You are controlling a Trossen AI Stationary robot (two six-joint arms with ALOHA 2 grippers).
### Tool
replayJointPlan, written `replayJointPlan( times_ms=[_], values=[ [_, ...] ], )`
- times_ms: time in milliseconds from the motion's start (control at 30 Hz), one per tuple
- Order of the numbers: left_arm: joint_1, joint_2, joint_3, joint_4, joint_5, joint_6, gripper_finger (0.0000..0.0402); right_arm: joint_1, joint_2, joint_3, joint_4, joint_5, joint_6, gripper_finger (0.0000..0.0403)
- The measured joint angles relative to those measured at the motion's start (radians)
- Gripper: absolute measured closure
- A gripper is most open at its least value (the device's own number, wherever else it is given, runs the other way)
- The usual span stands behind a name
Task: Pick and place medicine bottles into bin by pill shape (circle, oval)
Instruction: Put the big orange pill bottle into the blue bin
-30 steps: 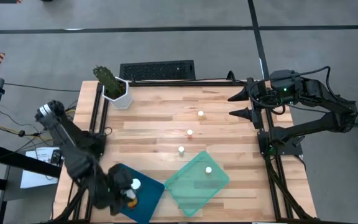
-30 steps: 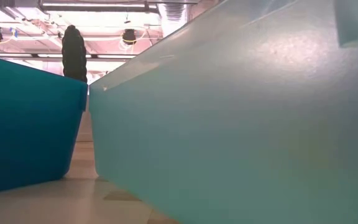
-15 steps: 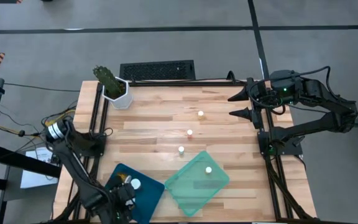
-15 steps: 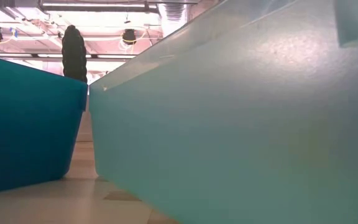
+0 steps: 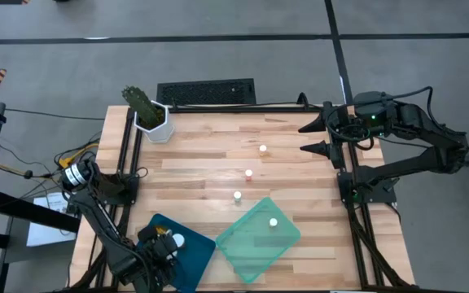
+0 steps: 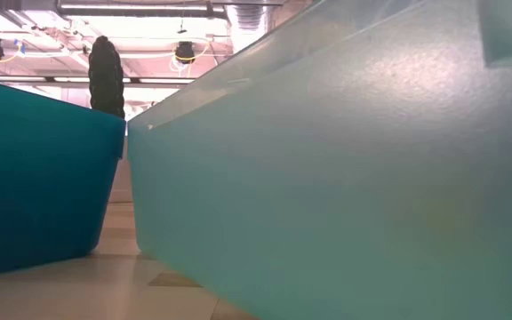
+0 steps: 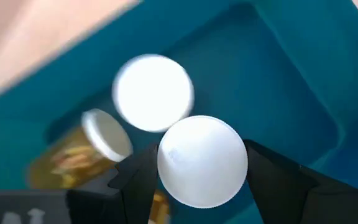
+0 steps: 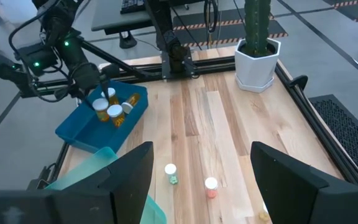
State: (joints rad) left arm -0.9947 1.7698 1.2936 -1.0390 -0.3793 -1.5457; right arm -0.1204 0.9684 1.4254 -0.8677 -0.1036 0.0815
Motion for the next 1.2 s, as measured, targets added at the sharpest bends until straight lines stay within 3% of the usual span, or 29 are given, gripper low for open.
replayJointPlan(
  times_ms=[133,1200],
  values=[
    [0.0,-0.001,0.016,-0.068,-0.027,-0.012,0.0189,0.0,0.0,0.0,0.0,0.0,0.0,0.0121],
    [-0.011,-0.001,-0.055,0.052,-0.048,0.057,0.0189,0.0,0.0,0.0,0.0,0.0,-0.007,0.0121]
  ],
)
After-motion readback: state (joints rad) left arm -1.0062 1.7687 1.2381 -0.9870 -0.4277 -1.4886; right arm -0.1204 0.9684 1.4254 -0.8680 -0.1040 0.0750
